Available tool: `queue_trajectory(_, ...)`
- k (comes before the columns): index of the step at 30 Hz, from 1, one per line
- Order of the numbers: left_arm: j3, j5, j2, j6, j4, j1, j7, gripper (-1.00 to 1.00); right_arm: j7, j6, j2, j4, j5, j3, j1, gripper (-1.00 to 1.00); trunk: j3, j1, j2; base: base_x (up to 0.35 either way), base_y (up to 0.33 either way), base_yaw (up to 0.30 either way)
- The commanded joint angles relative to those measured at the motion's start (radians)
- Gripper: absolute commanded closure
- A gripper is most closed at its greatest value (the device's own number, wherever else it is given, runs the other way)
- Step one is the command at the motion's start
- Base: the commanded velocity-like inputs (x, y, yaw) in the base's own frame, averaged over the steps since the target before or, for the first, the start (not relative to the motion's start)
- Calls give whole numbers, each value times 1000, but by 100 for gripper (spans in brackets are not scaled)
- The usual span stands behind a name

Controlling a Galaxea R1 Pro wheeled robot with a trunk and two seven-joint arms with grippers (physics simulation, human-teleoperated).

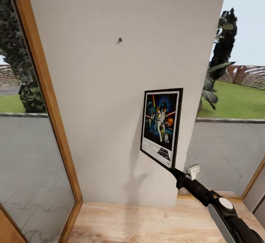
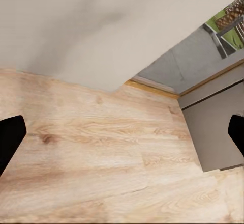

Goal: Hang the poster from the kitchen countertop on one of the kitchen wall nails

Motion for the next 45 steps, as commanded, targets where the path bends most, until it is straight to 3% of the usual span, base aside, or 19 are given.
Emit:
queue_trajectory(1, -4, 8, 1, -5, 4, 22, 2, -100, 7, 31, -1, -83, -12, 8, 0, 100, 0, 0, -1, 0, 0, 0)
queue_trajectory(2, -4, 8, 1, -5, 4, 25, 2, -100, 7, 49, 0, -106, -12, 10, 0, 100, 0, 0, -1, 0, 0, 0)
queue_trajectory(3, -3, 8, 1, -5, 5, 29, 3, -100, 10, 133, 0, -166, -14, 13, -1, 100, 0, 0, -1, 0, 0, 0)
queue_trajectory(6, -2, 8, 1, -5, 7, 31, 4, -100, 19, 197, 2, -207, -15, 14, -2, 100, 0, 0, -1, 0, 0, 0)
queue_trajectory(15, 0, 8, 4, -5, 18, 33, 3, -100, 43, 265, 6, -273, -20, 15, -26, 100, 0, 0, -1, 0, 0, 0)
queue_trajectory(19, 3, 9, 5, -5, 18, 33, 3, -100, 123, 372, 7, -284, -61, 16, -98, 100, 0, 0, -1, 0, 0, 0)
queue_trajectory(26, 3, 18, 5, -5, 19, 33, 4, -100, 274, 488, 8, -287, -87, 16, -232, 100, 0, 0, -1, 0, 0, 0)
queue_trajectory(29, 4, 21, 5, -5, 19, 33, 4, -100, 302, 568, 15, -287, -140, 16, -318, 100, 0, 0, -1, 0, 0, 0)
queue_trajectory(30, 4, 22, 5, -5, 19, 33, 4, -100, 309, 613, 17, -285, -189, 16, -388, 100, 0, 0, -1, 0, 0, 0)
queue_trajectory(34, 4, 22, 6, -5, 19, 33, 3, -100, 316, 630, 17, -283, -211, 15, -453, 100, 0, 0, -1, 0, 0, 0)
queue_trajectory(35, 5, 22, 7, -5, 19, 33, 2, -100, 369, 673, 17, -275, -229, 14, -518, 100, 0, 0, -1, 0, 0, 0)
queue_trajectory(45, 5, 22, 8, -4, 19, 33, 0, -100, 541, 736, 17, -177, -241, 13, -627, 100, 0, 0, -1, 0, 0, 0)
